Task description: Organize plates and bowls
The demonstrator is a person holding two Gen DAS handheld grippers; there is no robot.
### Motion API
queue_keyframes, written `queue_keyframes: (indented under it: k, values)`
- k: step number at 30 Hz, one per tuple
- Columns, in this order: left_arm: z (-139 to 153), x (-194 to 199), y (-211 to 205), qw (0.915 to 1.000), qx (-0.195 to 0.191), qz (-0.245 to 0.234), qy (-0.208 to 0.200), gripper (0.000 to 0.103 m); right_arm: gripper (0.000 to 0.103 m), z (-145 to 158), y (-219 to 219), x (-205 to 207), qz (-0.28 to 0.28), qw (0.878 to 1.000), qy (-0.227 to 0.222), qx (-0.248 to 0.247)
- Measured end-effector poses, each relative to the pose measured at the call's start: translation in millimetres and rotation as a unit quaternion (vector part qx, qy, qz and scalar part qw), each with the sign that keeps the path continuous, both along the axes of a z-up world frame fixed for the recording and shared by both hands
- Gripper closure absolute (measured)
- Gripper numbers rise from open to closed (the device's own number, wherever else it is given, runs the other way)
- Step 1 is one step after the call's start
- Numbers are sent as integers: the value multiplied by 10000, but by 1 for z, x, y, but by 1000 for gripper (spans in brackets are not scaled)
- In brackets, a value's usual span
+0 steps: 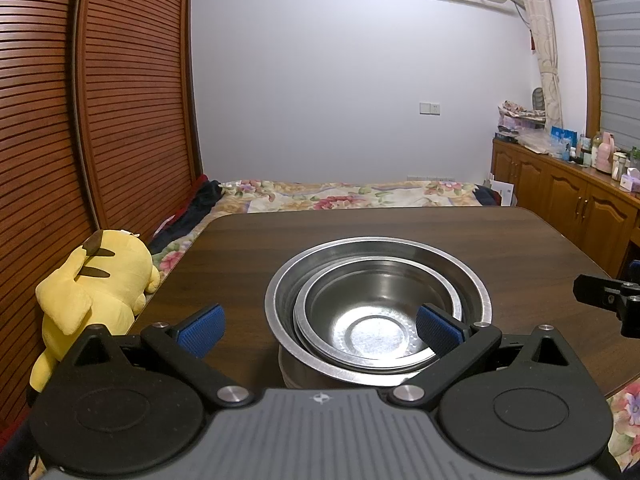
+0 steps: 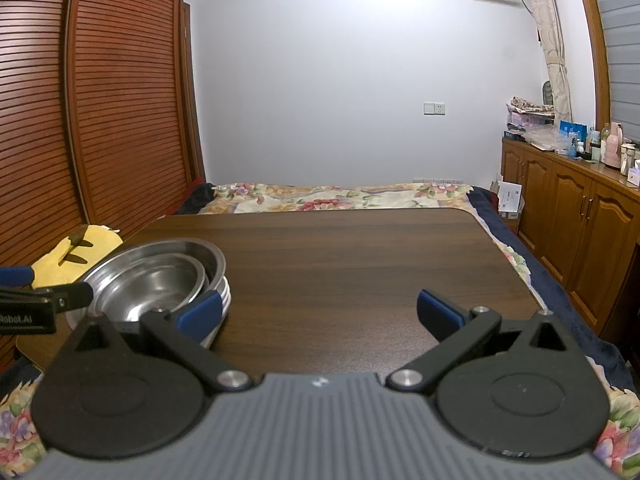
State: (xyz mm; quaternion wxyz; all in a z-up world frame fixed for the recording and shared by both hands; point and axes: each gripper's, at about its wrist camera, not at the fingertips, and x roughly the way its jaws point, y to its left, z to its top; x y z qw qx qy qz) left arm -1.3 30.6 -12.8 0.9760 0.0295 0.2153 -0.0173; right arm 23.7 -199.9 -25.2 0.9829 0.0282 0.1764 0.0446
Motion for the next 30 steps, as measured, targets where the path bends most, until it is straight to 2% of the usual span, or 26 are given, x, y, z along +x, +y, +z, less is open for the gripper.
queue_keyframes:
  k: [30]
  values:
    - [3, 1, 2, 10000, 4, 6, -5, 0, 0, 2, 2, 0, 9, 10000, 0, 5]
